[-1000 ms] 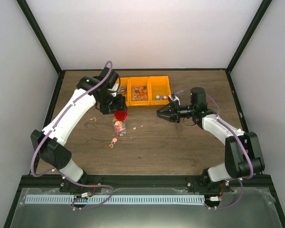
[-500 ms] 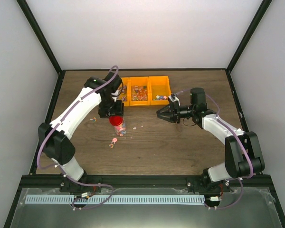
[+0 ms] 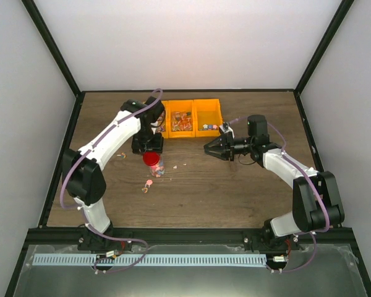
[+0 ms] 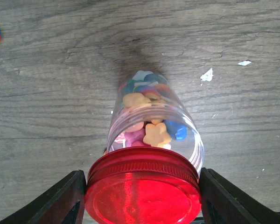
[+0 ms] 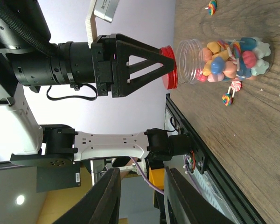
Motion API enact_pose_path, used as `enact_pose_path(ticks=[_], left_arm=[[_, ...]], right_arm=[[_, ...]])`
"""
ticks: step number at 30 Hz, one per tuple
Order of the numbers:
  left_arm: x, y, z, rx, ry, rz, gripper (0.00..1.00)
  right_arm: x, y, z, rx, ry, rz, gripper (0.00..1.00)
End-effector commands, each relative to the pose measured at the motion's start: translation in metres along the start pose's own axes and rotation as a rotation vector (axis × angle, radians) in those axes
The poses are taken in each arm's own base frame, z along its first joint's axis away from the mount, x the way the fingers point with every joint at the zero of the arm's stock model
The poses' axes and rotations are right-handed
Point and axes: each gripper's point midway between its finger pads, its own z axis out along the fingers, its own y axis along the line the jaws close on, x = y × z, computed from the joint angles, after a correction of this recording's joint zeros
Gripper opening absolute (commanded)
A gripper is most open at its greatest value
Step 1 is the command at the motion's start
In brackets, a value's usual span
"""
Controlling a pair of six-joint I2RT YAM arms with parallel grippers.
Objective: Pack the candies
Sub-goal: Close the bottle lid on the packing bottle.
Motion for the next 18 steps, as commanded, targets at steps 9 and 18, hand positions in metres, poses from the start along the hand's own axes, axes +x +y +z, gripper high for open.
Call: enact_pose_path(ticks=[9,18], left_arm=[[-0.0131,-0.0049,0.0055,-0.012,0.009,0.030,0.60],[-0.0145,-0.0117,0.0086,0.004,0.022,0.042,0.60]], right_arm=[[-0.0099,0.0053,-0.0005,-0.002,-0.004,-0.027,0.27],[-0.0131,0.0028,0.0005,-0.002,0.000,-0.023,0.27]])
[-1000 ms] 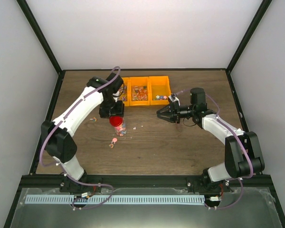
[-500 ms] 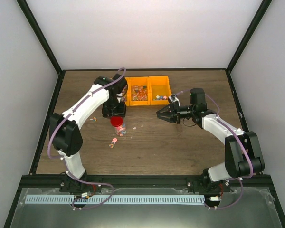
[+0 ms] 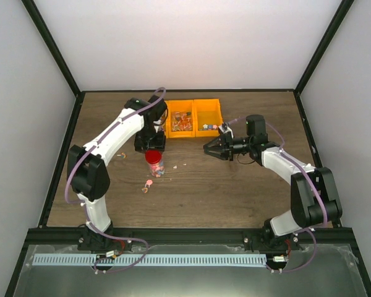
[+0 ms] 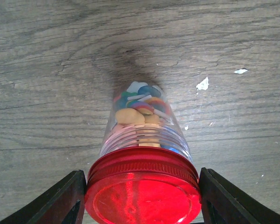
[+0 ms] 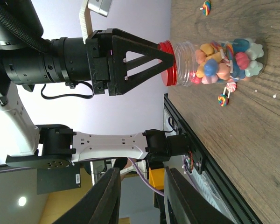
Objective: Pack the candies
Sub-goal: Close the bottle lid on the packing bottle.
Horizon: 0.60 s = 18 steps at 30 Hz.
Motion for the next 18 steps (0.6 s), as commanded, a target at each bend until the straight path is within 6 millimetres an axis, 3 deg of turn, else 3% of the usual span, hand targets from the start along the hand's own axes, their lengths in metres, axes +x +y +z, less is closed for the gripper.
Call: enact_pose_path(ticks=[1,12,18], left_arm=[[-0.0025,-0.0071,0.0020,0.012,0.013,0.024,0.60],[0.0021,-0.0128,0.0044,0.022,0.028,0.035,0.60],[0.0029,-0.0144,0.0046,0.028,0.031,0.034,0.69]], right_arm=[[-0.0086,0.0104,-0.0014,-0.008,-0.005,-0.041,0.27],[-0.0075,0.0069,-0.0010,-0.005,-0.003,-0.036,0.27],[-0.0075,0.0060,-0.0014,-0.004,-0.003,-0.033,0.27]])
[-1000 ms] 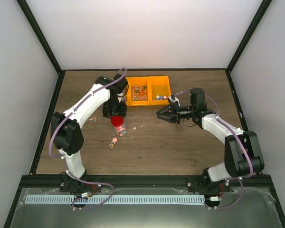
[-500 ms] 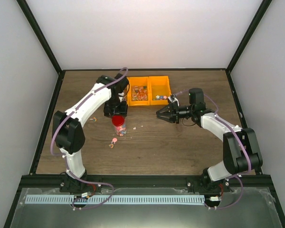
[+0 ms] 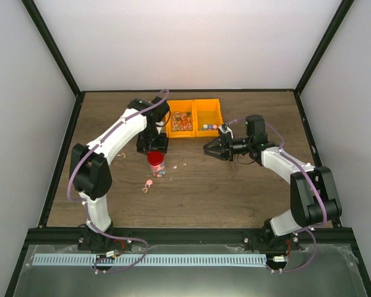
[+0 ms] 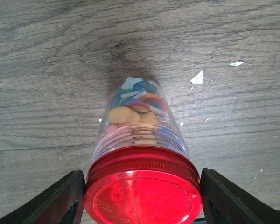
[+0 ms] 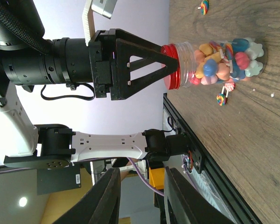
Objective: Pack the candies
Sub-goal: Close the bottle lid on the packing bottle.
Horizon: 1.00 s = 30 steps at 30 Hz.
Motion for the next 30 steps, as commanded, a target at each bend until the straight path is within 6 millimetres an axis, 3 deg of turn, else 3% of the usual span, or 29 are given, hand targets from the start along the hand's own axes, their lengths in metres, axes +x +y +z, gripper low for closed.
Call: enact_pose_path(ticks=[1,14,19,21,24,26,28,30], left_arm=[[0.001,-0.006,-0.003,0.018,-0.001,0.010,0.69],[-0.004,-0.002,-0.020,0.011,-0.063,0.004,0.77],[-0.018,0.015,-0.051,0.000,-0.180,-0.058,0.84],[-0.027,0.031,-0.072,-0.023,-0.279,-0.122,0.90],[-0.033,0.055,-0.096,-0.003,-0.421,-0.237,0.92],[-0.031,0.066,-0.106,0.048,-0.507,-0.304,0.94],[-0.034,0.065,-0.120,0.157,-0.633,-0.331,0.98],[-0.023,0.060,-0.125,0.271,-0.709,-0.343,1.00]], right_arm=[[-0.007,0.010,-0.002,-0.007,-0.004,-0.042,0.27],[-0.005,0.011,-0.003,0.000,-0.011,-0.050,0.27],[-0.007,0.017,-0.003,0.009,-0.020,-0.075,0.28],[-0.007,0.018,-0.002,0.016,-0.026,-0.080,0.28],[-0.006,0.021,0.006,0.036,-0.031,-0.096,0.27],[-0.005,0.026,0.016,0.046,-0.018,-0.115,0.27],[-0.003,0.034,0.032,0.056,0.009,-0.138,0.27],[-0.002,0.040,0.051,0.082,0.036,-0.167,0.27]])
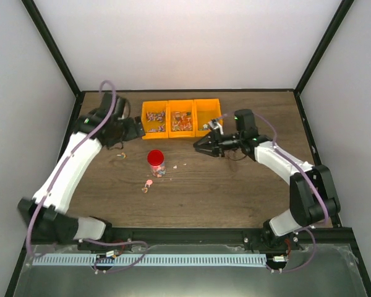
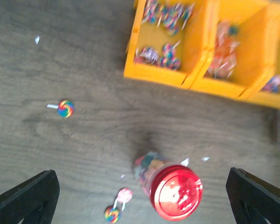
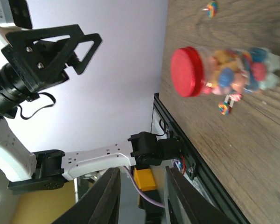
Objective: Pack the candies
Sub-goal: Close the bottle lid on the packing bottle, then screw the bottle lid onto the packing bottle.
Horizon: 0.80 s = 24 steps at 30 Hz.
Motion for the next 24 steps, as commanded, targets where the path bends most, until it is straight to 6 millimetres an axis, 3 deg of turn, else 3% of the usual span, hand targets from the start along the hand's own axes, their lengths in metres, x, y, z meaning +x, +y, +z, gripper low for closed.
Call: enact_pose_path(ticks=[1,4,8,15,24], left_arm=[[-0.004,-0.014,-0.018,0.247,-0.194,-0.119,1.00],[0.022,-0.016,-0.012,0.384,-0.188,-0.168,0.98],[0.051,-0.008,0.002,0.426,-0.151,-0.245,0.98],[0.059,0.023,-0.019,0.350,-0.247,-0.283,0.98],[0.080,0.036,-0.006,0.282,-0.171,-0.293,0.98]], right_arm=[[-0.004,0.033,0.040,0.047,0.043,-0.132,0.27],[-0.006,0.034,0.068,0.146,0.074,-0.186,0.24],[-0.007,0.022,0.097,0.256,0.115,-0.226,0.16],[-0.008,0.021,0.129,0.283,0.115,-0.296,0.01],[-0.006,0.018,0.176,0.305,0.186,-0.349,0.01]])
